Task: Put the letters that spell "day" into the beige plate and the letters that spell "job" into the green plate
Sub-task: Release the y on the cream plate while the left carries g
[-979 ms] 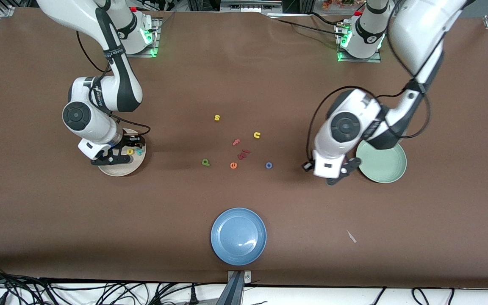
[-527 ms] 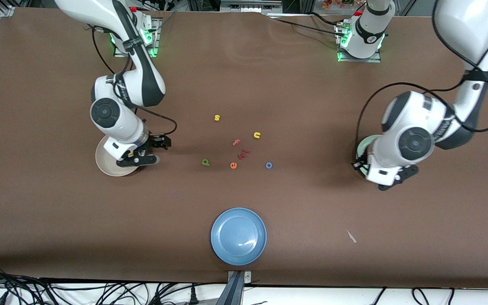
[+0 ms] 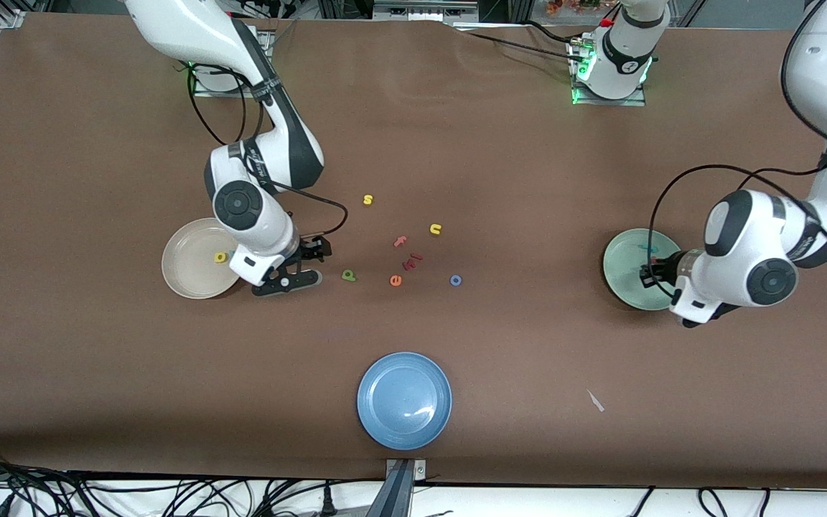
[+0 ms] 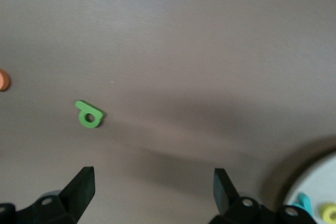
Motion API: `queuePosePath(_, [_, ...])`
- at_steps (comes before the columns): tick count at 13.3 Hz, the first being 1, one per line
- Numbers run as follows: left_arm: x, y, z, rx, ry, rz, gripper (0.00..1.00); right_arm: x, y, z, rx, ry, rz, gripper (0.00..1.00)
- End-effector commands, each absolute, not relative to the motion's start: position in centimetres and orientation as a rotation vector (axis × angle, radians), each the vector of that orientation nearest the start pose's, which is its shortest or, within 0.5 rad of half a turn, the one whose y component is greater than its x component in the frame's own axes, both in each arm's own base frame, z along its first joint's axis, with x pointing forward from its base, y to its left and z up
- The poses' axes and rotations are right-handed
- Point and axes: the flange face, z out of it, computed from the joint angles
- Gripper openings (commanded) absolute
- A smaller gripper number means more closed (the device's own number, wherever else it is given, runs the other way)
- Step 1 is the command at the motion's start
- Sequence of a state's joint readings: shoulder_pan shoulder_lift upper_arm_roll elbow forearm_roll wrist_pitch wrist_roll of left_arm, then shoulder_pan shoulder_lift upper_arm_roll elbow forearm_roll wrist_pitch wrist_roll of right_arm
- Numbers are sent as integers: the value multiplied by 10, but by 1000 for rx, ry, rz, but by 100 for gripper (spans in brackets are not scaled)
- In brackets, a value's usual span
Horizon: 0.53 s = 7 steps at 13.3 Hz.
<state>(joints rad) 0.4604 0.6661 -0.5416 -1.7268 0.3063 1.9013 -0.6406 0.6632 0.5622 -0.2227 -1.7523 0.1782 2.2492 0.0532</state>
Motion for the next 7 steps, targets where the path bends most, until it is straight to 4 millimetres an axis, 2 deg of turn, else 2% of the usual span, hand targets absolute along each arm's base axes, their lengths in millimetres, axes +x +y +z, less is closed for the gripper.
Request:
queuePosePath(1, [619,-13,214,-2961,-638,593,52,597,314,238,-3057,-634,96,100])
queuePosePath(2, [619,-13,216,-2960,-639,590,100,595,322,230,-3044,-676,101,100])
queuePosePath(4, [623,-19,234,-2954,-629,571,100,595,337,222,-3028,-718,102,100])
queuePosePath(5, [623,-31,250,-2942,-629,576,100,596,345,218,-3013,-768,99,100])
queuePosePath(6, [627,-54,273,-2944,-659,526,100,595,351,212,-2996,-807,97,100])
queuePosePath(7, [630,-82,289,-2921,-793,481,100,597,352,209,-2989,-833,75,100])
